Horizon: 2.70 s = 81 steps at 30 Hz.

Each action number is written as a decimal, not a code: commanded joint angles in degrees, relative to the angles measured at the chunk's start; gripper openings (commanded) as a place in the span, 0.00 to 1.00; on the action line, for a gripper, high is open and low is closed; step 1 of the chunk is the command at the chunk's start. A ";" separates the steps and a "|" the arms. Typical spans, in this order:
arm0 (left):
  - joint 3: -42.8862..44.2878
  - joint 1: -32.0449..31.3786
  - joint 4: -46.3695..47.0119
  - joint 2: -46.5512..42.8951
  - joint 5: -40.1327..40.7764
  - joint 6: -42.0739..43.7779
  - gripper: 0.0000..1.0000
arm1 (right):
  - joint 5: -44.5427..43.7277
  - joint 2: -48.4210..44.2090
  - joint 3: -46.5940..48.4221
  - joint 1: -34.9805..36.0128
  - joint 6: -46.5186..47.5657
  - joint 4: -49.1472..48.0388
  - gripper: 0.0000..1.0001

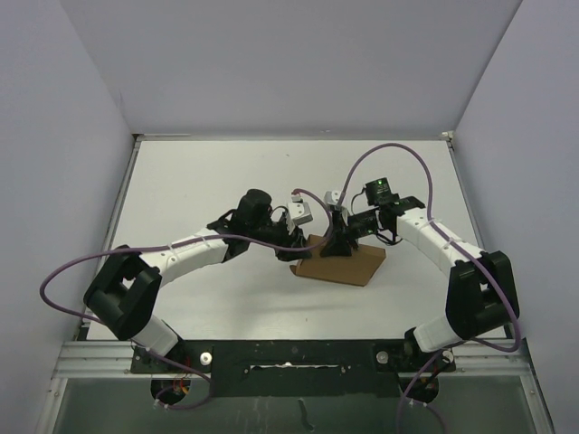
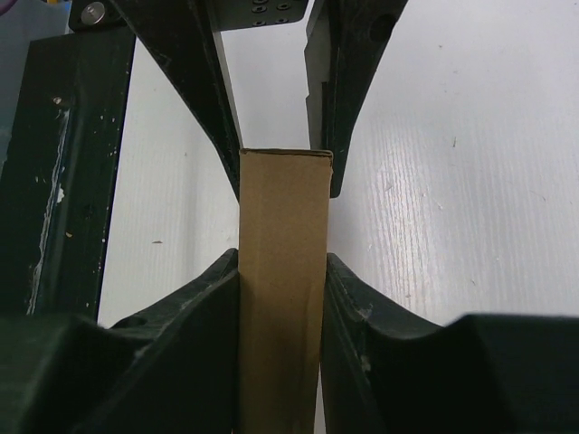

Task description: Fold the paper box

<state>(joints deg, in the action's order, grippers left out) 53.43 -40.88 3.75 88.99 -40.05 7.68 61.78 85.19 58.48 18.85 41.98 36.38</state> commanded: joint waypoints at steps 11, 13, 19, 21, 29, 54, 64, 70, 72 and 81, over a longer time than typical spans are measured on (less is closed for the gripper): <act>-1.85 1.56 7.86 -4.56 2.68 -15.31 0.57 | 5.14 -1.09 0.64 -2.00 1.80 -0.33 0.21; -4.81 2.83 10.90 -7.17 2.70 -19.07 0.62 | 5.44 -1.00 0.59 -2.32 1.91 -0.36 0.21; -17.28 5.47 20.25 -18.94 9.61 -31.33 0.70 | 6.75 -1.11 0.32 -3.91 2.50 -0.17 0.21; -21.47 5.64 22.26 -22.18 12.36 -34.99 0.71 | 7.43 -1.34 0.32 -4.54 2.42 -0.17 0.21; -39.74 2.21 38.74 -27.37 25.88 -46.76 0.69 | 10.15 -2.27 -0.21 -7.26 0.57 -1.47 0.21; -38.80 -10.66 82.59 9.14 42.20 -49.06 0.48 | 12.15 -1.14 -0.89 -9.38 -2.13 -3.55 0.20; -42.60 -11.52 81.48 6.43 45.63 -45.07 0.42 | 12.36 -0.99 -0.91 -9.79 -2.51 -3.77 0.20; -43.12 -11.60 76.31 1.66 45.46 -45.48 0.38 | 12.64 -1.10 -1.00 -10.06 -2.84 -3.95 0.20; -43.31 -11.63 73.62 -0.96 46.16 -44.30 0.38 | 12.75 -1.25 -1.13 -10.16 -3.00 -4.10 0.20; -38.81 -11.41 53.65 -13.10 46.79 -41.27 0.39 | 13.10 -1.30 -1.35 -10.41 -3.13 -4.39 0.20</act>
<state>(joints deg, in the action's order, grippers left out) 11.53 -52.21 63.83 79.70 4.97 -35.35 71.68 85.03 57.14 8.93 39.53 33.41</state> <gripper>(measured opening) 0.388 0.324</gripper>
